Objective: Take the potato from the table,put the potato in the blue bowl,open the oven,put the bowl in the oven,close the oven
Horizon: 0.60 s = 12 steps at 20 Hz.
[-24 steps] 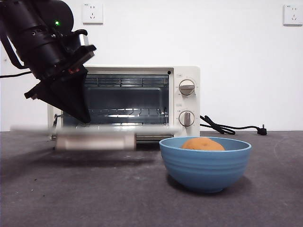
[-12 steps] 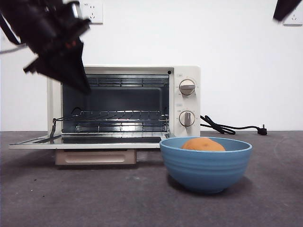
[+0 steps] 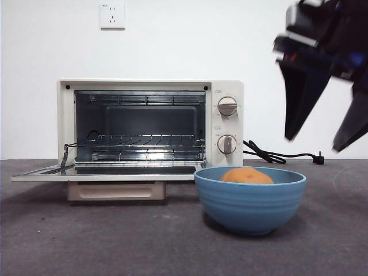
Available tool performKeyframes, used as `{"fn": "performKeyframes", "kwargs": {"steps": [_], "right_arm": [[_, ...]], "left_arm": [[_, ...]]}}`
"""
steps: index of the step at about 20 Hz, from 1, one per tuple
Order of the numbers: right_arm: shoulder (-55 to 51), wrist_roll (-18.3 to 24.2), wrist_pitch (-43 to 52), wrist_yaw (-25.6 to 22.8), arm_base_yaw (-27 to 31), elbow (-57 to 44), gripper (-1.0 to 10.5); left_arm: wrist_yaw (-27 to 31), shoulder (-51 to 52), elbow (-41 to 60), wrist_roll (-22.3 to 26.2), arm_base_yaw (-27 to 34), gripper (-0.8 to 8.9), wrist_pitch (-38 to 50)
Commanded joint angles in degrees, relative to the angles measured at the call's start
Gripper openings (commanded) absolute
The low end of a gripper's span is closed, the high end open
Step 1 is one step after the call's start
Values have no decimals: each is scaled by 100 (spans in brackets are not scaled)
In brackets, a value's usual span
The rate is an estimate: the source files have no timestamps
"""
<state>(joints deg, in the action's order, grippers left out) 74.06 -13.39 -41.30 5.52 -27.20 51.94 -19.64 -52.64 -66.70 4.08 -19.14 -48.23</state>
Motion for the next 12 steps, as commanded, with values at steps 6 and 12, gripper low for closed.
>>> {"fn": "performKeyframes", "kwargs": {"steps": [6, 12], "right_arm": [[1172, 256, 575, 356, 52, -46, 231], [1309, 297, 697, 358, 44, -46, -17]], "left_arm": [[17, 452, -17, 48, 15, -8, -730], [22, 450, -17, 48, 15, -8, -756]]}}
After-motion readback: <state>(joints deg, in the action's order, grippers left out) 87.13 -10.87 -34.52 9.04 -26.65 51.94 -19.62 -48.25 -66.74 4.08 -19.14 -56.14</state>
